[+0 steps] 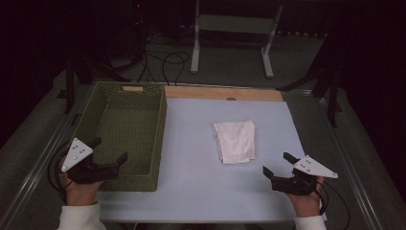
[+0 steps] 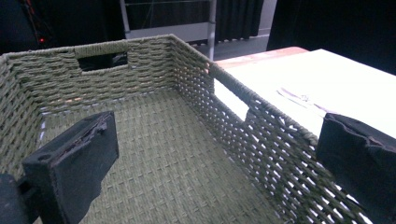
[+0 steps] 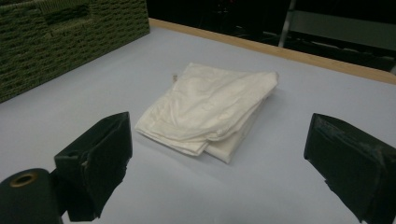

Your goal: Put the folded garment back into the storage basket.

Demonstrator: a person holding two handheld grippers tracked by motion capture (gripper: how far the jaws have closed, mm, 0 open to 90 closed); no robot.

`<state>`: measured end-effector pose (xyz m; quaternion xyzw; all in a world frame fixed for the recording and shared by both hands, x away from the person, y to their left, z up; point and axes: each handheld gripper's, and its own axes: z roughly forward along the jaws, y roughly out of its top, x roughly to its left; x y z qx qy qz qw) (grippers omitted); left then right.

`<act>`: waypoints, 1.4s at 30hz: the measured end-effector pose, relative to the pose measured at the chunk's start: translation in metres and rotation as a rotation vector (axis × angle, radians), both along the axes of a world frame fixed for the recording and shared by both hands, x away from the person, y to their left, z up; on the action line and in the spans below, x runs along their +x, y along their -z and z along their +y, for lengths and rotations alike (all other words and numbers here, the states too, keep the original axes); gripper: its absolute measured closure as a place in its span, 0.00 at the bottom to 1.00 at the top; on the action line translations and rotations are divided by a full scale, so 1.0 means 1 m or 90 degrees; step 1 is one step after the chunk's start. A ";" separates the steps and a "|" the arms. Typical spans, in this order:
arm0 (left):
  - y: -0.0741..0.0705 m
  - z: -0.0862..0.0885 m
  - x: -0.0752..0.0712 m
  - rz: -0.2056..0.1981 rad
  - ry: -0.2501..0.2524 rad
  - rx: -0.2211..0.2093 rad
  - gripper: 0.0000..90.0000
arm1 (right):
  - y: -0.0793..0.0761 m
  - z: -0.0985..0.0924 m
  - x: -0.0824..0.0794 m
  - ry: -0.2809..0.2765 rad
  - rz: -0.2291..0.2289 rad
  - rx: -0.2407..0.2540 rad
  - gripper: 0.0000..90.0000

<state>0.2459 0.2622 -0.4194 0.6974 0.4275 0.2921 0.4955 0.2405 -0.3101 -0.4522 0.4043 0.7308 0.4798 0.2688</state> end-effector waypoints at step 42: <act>-0.009 -0.044 0.019 0.023 0.036 0.013 0.00 | -0.012 0.001 0.013 -0.004 0.020 -0.002 0.09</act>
